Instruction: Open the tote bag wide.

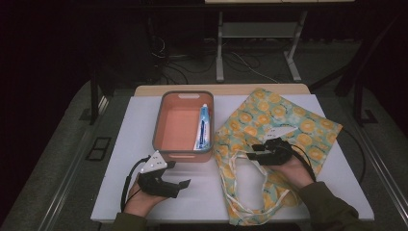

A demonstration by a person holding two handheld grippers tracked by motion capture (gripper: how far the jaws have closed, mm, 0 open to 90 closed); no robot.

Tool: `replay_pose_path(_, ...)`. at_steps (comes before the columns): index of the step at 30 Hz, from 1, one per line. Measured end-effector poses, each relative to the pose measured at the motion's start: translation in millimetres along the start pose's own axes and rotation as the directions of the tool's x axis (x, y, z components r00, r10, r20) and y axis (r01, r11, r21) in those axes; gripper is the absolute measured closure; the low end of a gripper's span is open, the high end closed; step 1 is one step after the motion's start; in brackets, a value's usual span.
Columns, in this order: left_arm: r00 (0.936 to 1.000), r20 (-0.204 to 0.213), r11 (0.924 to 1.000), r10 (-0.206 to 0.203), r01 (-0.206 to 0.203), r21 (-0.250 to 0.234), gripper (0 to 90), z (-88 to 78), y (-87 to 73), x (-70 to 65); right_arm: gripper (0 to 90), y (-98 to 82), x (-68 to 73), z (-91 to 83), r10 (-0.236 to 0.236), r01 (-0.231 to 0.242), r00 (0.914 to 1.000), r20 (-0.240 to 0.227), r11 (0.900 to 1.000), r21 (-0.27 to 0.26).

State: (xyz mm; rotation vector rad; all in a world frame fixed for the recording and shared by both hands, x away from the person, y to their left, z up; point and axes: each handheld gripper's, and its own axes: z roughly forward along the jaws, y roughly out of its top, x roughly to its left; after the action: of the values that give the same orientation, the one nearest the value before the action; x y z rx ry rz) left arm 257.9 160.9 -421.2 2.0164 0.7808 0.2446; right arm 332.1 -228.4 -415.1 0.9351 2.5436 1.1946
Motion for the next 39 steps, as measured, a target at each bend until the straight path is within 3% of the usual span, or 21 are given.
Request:
replay_pose_path(1,1.0000,0.002,1.0000,0.000,0.000,-0.001,13.2,0.0,-0.1,-0.1,49.8,0.0,0.0,0.0,0.000,0.000,1.0000,0.000,1.000,0.000)
replay_pose_path(2,1.0000,0.004,1.0000,0.000,0.000,0.000,13.2,0.4,-0.2,-0.3,46.5,1.9,13.2,-12.6,-0.038,0.037,0.9980,-0.050,0.999,-0.015)
replay_pose_path(6,0.9999,0.011,1.0000,0.006,-0.006,0.000,12.9,2.0,0.0,-1.2,43.8,-2.0,42.0,-24.8,-0.084,0.083,0.9844,-0.154,0.996,-0.016)
replay_pose_path(8,0.9999,0.015,1.0000,0.008,-0.008,0.002,12.5,2.5,0.0,-1.5,43.1,-7.9,57.0,-24.8,-0.108,0.110,0.9759,-0.190,0.994,0.002)
replay_pose_path(9,0.9998,0.016,1.0000,0.008,-0.008,0.001,12.5,3.0,-0.2,-2.0,43.1,-7.9,57.0,-24.8,-0.108,0.110,0.9759,-0.190,0.994,0.002)
replay_pose_path(11,0.9997,0.020,0.9999,0.012,-0.012,0.003,10.0,4.1,-0.7,-2.9,42.4,-16.9,75.6,-22.4,-0.147,0.157,0.9613,-0.233,0.987,0.028)
replay_pose_path(15,0.9995,0.022,0.9997,0.022,-0.022,0.010,4.5,7.3,-1.7,-2.4,42.3,-23.7,89.8,-17.9,-0.165,0.185,0.9482,-0.271,0.982,0.048)
replay_pose_path(18,0.9993,0.020,0.9994,0.030,-0.030,0.015,1.8,10.3,-3.3,0.0,42.5,-28.2,98.2,-9.4,-0.194,0.226,0.9370,-0.290,0.971,0.080)
replay_pose_path(24,0.9995,0.012,0.9993,0.030,-0.030,0.024,0.0,12.0,-5.5,5.1,45.9,-35.1,107.6,5.2,-0.223,0.276,0.9266,-0.303,0.950,0.144)
replay_pose_path(29,0.9994,0.015,0.9992,0.032,-0.032,0.022,0.0,11.8,-5.3,4.5,45.1,-35.3,109.8,9.7,-0.211,0.272,0.9170,-0.339,0.951,0.145)
replay_pose_path(30,0.9993,0.014,0.9991,0.034,-0.035,0.025,0.0,12.2,-5.1,3.9,46.3,-36.1,111.0,11.6,-0.217,0.278,0.9173,-0.334,0.949,0.147)
replay_pose_path(33,0.9993,0.018,0.9989,0.034,-0.035,0.031,0.0,13.4,-5.1,3.3,65.1,-37.4,115.3,13.9,-0.250,0.308,0.9187,-0.306,0.938,0.157)
replay_pose_path(34,0.9992,0.018,0.9988,0.036,-0.037,0.033,0.0,13.4,-5.1,3.3,65.1,-37.4,115.3,13.9,-0.250,0.308,0.9187,-0.306,0.938,0.157)
replay_pose_path(35,0.9992,0.018,0.9988,0.036,-0.037,0.032,0.0,13.2,-5.0,3.1,76.9,-36.2,113.5,12.8,-0.246,0.302,0.9203,-0.304,0.941,0.151)
replay_pose_path(36,0.9992,0.017,0.9989,0.037,-0.037,0.030,0.0,12.7,-4.8,2.9,80.8,-35.8,113.0,11.9,-0.245,0.298,0.9223,-0.299,0.943,0.148)
replay_pose_path(39,0.9991,0.018,0.9988,0.038,-0.039,0.028,0.0,12.3,-4.6,2.8,87.3,-32.2,109.2,6.2,-0.247,0.291,0.9245,-0.290,0.949,0.118)
